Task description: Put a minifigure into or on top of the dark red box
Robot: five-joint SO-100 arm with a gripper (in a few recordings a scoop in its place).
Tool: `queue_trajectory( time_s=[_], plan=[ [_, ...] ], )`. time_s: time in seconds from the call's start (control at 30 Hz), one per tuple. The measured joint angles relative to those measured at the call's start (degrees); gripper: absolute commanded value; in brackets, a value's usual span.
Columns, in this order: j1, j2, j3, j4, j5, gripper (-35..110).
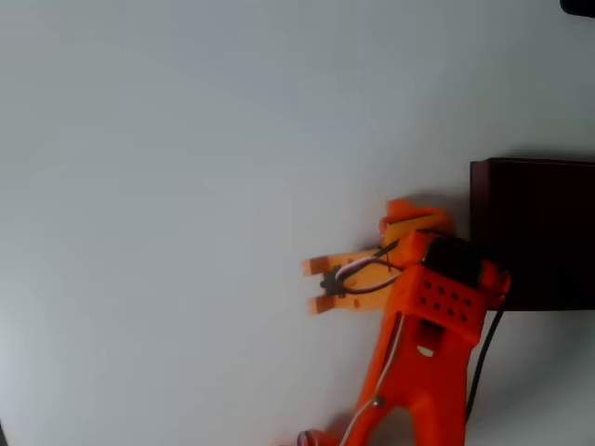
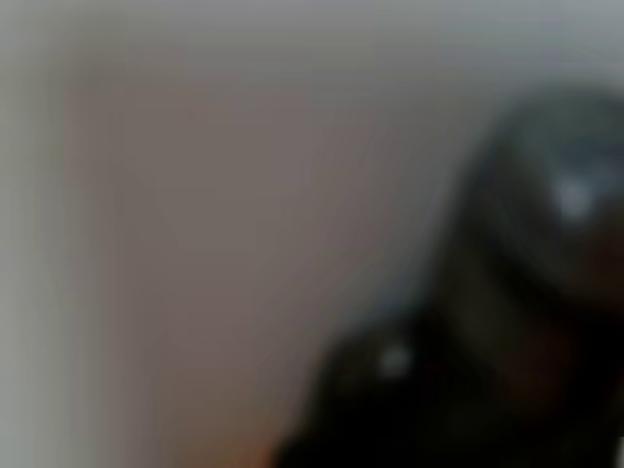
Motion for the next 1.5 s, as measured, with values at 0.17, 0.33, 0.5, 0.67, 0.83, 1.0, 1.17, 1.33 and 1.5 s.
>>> queue_trajectory(
  time_s=[0.17, 0.33, 0.5, 0.67, 0.83, 1.0, 1.17, 1.33, 1.5],
  plan=[
    [0.00, -0.53, -0.44, -0.26, 0.00, 26],
    [0.00, -0.79, -0.79, -0.09, 0.44, 21],
    [0.00, -1.23, -1.49, -0.09, 0.53, 17],
    [0.00, -1.32, -1.76, -0.09, 0.53, 15],
    [0.00, -1.58, -1.85, -0.09, 0.53, 12],
    [0.00, -2.02, -1.93, 0.35, 0.53, 6],
    [-0.18, -2.29, -2.55, 0.70, 0.53, 0],
    [-0.18, -3.87, -4.75, 2.64, 0.97, 0],
    [-0.62, -3.16, -5.01, 3.25, 1.93, 0]
  ],
)
